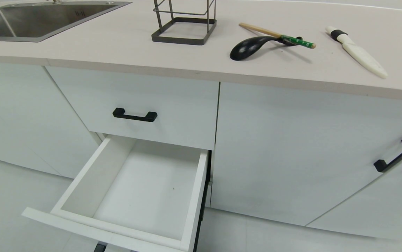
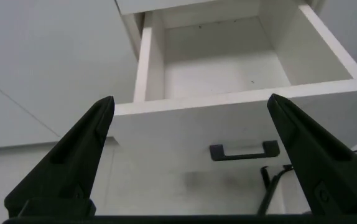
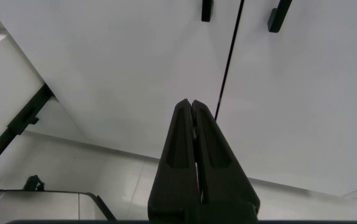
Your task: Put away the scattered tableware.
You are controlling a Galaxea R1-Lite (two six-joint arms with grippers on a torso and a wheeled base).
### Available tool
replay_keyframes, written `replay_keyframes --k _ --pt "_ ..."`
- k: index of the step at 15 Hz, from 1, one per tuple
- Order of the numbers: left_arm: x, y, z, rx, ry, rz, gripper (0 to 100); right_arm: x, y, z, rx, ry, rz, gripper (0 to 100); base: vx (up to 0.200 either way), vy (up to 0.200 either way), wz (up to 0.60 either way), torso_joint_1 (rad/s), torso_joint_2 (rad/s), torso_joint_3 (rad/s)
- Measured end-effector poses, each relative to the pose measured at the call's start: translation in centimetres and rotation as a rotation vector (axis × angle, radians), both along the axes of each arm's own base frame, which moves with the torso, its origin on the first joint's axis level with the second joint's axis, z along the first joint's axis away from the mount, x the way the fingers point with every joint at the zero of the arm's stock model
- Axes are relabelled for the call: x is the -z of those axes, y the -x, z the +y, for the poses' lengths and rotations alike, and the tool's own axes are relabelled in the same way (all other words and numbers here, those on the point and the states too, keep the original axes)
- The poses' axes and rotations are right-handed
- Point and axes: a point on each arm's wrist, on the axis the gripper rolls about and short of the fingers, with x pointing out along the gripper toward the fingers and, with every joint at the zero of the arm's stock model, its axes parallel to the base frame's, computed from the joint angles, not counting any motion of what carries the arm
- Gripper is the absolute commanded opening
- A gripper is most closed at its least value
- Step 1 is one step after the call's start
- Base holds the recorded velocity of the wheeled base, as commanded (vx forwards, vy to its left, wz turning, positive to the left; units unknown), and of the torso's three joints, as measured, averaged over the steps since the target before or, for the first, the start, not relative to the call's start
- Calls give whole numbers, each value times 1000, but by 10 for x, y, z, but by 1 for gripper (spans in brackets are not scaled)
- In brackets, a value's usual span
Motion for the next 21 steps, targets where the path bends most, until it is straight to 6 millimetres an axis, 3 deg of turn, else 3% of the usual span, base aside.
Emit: replay_keyframes --k 2,5,11,17,21 --pt "2 1 0 -16 43 -4 100 0 0 0 0 0 0 0 0 0 0 0 0 0" --pt "7 1 5 -202 112 34 100 0 0 0 0 0 0 0 0 0 0 0 0 0" --pt "9 1 4 -185 142 50 100 0 0 0 1 0 0 0 0 0 0 113 -113 -136" --pt "9 1 4 -186 143 51 100 0 0 0 1 -2 -1 0 0 0 0 160 -573 -245" --pt "9 1 4 -185 143 49 100 0 0 0 1 -1 -1 0 0 0 300 23 -136 -62"
